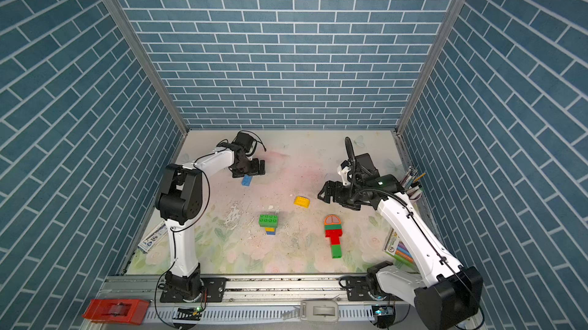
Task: Assemble an ice cream with lego
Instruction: Adjust the lego brick at the center of the board.
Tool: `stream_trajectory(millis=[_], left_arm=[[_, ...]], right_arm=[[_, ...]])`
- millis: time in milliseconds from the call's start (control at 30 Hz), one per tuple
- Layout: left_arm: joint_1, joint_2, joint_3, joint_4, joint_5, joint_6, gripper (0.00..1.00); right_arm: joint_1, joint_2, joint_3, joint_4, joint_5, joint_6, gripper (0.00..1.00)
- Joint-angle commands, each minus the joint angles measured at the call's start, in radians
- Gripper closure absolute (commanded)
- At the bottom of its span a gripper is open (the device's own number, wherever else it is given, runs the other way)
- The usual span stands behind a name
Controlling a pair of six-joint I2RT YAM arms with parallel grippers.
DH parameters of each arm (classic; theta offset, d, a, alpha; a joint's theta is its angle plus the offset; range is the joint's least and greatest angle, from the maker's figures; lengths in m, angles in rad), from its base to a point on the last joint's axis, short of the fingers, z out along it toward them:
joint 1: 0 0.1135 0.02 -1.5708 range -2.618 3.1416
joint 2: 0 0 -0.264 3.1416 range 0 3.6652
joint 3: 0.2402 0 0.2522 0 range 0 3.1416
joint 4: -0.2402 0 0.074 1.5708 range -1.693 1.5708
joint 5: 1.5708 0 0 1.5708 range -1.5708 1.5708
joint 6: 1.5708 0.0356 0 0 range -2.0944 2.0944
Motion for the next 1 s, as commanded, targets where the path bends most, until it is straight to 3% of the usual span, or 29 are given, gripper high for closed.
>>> stream_trajectory(millis=[0,333,500,767,967], left_arm=[[-0.030,0.028,0.037,0.003,0.033,0.034,0.00],[-0.135,0.037,0.035,-0.039,0.086,0.052,0.00],[-0.160,-0.013,0.048,-0.101,0.009,0.041,0.00],[-0.169,-0.082,0.074,-0.271,-0.187,-0.182,0.00],[-0.169,-0.023,0.128,-0.385,-0.215,-0.276,0.01]], right_arm=[[-0.005,-0.009,0.023,-0.023,0.012,-0.021,0.07],[-0.005,-0.017,0.022,-0.031,0.018,-0.023,0.07],[-0.006,-0.011,0.023,-0.030,0.015,-0.031,0.07],[-0.008,0.009,0.022,-0.010,0.000,-0.043,0.07],[-0.008,0.017,0.018,0.002,-0.009,-0.049,0.07]])
